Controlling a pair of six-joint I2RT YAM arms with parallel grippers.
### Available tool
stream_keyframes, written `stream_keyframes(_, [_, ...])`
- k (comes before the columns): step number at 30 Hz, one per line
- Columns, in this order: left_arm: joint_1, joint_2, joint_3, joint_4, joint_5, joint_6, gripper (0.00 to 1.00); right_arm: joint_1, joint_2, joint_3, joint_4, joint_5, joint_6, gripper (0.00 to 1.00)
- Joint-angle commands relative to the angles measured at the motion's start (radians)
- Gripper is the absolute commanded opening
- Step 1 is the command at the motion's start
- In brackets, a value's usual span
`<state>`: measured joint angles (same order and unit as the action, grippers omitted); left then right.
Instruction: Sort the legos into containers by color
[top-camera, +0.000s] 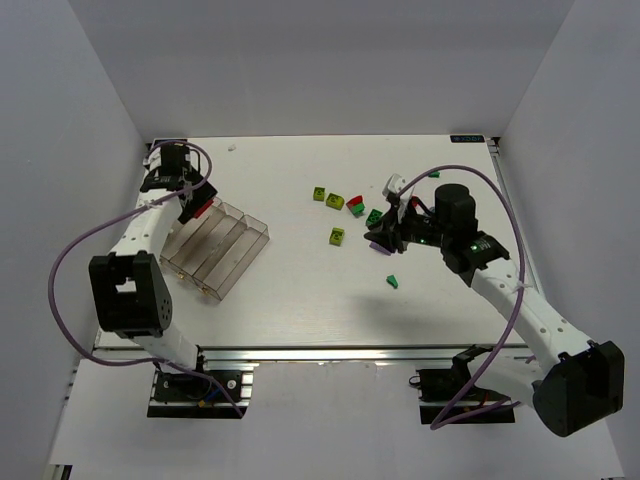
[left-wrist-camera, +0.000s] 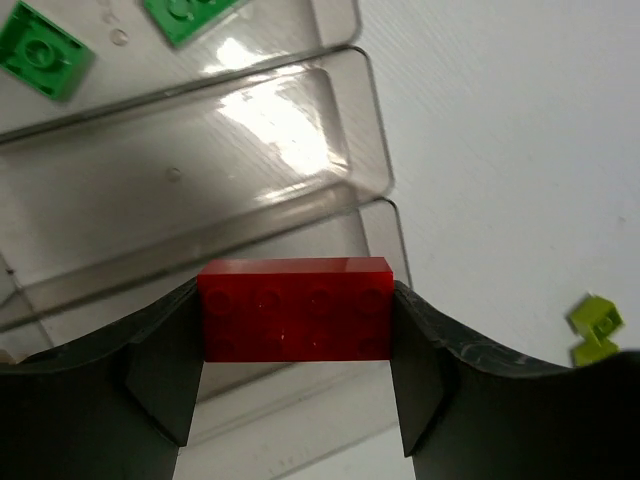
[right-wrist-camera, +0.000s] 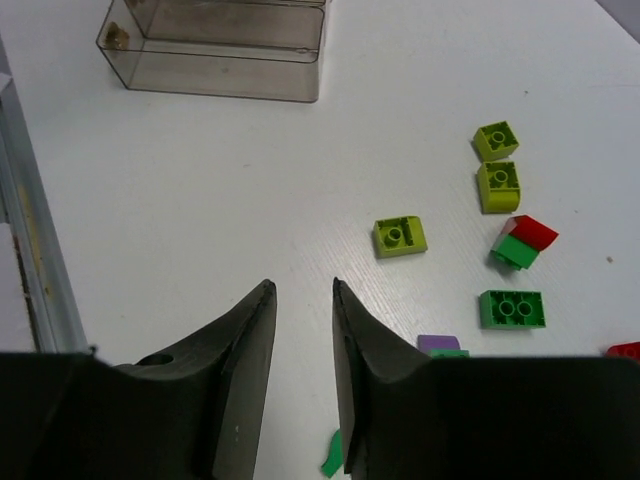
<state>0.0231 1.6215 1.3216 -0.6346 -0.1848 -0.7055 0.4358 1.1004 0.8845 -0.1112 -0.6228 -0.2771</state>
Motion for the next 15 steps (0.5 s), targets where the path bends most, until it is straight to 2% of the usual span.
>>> stream_keyframes(1, [0.031, 0.061, 0.047, 0.003, -0.053, 0.035, 0.03, -0.019, -0.007, 0.007, 0.007, 0.023, -0.007, 0.36])
stream_keyframes(7, [0.057, 0.121, 0.07, 0.038, -0.093, 0.038, 0.09, -0.072, 0.015, 0.024, -0.005, 0.006, -0.016, 0.47])
stream_keyframes(9, [0.061, 0.146, 0.088, 0.035, -0.1, 0.04, 0.16, -0.086, 0.026, 0.034, -0.013, 0.003, -0.017, 0.49])
stream_keyframes(10, [0.063, 0.152, 0.093, 0.033, -0.104, 0.041, 0.29, -0.091, 0.03, 0.039, -0.015, 0.002, -0.017, 0.52])
stream_keyframes(12, [0.063, 0.163, 0.1, 0.032, -0.111, 0.041, 0.45, -0.098, 0.038, 0.048, -0.019, 0.003, -0.022, 0.58])
stream_keyframes(13, [0.063, 0.163, 0.1, 0.035, -0.114, 0.043, 0.68, -0.101, 0.039, 0.051, -0.024, 0.003, -0.025, 0.66])
stream_keyframes(15, [0.063, 0.158, 0.102, 0.035, -0.12, 0.044, 0.83, -0.106, 0.044, 0.057, -0.027, 0.008, -0.033, 0.75])
